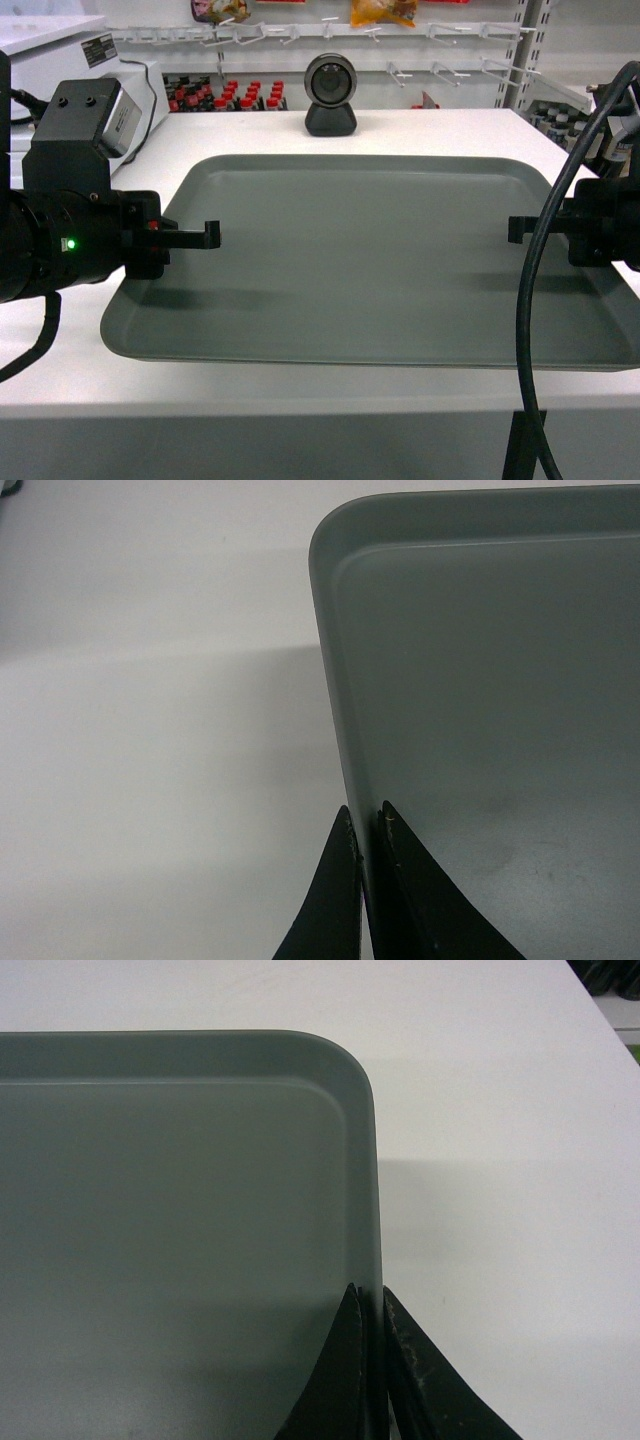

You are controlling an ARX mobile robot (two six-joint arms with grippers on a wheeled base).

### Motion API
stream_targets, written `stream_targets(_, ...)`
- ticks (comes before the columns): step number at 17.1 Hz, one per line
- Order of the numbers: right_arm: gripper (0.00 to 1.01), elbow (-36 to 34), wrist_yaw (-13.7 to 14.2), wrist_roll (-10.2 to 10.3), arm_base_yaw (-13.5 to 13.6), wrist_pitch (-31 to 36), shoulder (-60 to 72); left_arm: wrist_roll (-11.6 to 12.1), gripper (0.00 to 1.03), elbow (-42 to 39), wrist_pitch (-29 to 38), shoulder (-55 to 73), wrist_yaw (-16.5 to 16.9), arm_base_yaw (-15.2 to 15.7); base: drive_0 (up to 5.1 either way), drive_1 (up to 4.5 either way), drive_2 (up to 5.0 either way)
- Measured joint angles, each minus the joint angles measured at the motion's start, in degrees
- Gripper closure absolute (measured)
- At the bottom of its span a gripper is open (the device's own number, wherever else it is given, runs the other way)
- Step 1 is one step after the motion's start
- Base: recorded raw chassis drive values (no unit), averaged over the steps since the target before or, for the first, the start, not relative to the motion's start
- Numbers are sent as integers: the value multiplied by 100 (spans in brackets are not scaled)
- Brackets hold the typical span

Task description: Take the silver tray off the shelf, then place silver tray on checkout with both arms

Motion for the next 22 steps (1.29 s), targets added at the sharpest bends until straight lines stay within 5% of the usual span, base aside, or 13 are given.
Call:
stream_targets(5,98,0,-11,0,0,2,0,0,100,0,-4,0,4,0,1,417,-416)
stream_targets(22,98,7,-13,0,0,0,0,0,100,13,-9,2,2,0,0,0,0)
